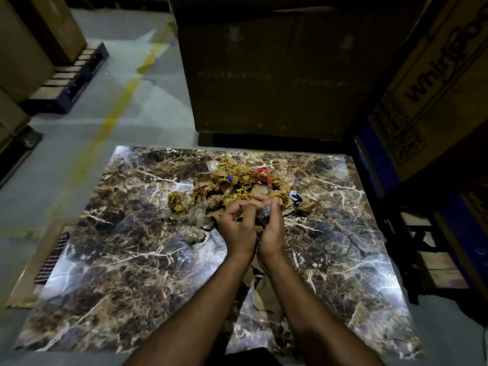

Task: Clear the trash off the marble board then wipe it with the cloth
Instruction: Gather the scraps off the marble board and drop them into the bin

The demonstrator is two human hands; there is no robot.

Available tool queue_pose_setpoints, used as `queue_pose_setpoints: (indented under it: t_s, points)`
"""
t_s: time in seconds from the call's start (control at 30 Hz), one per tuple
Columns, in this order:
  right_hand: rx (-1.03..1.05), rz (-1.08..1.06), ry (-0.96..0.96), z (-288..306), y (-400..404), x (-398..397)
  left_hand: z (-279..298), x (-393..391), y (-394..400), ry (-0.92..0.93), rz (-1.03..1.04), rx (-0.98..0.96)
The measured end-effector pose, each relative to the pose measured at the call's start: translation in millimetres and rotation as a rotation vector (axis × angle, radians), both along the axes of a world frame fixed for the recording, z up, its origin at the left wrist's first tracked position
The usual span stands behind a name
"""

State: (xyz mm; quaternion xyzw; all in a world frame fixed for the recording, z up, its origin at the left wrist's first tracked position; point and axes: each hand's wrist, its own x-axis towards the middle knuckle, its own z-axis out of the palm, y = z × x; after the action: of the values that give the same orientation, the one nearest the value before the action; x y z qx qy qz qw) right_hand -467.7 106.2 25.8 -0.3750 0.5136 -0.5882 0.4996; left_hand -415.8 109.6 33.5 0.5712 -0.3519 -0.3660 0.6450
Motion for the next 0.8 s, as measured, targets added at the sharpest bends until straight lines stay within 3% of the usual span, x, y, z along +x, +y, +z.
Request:
queue_pose_setpoints:
  t_s: [0.27, 0.57, 0.67, 0.8]
  points:
    - [-0.175, -0.019, 0.061, 26.1, 12.8, 10.5, 31.5, 0.9, 1.7, 0.048, 0.029, -0.127]
    - [-0.299, -0.051, -0.029, 47.6, 5.3, 8.1, 49.0, 7.4, 21.0, 0.14, -0.169, -0.172]
    - [-0.322, 0.032, -0.071, 50.1, 10.3, 15.8, 49.8, 11.2, 36.1, 0.258, -0.075, -0.127]
    - [-0.357, 0.118, -0.112, 51.9, 22.6, 31.3, 62.1, 20.4, 50.9, 0.253, 0.108, -0.141]
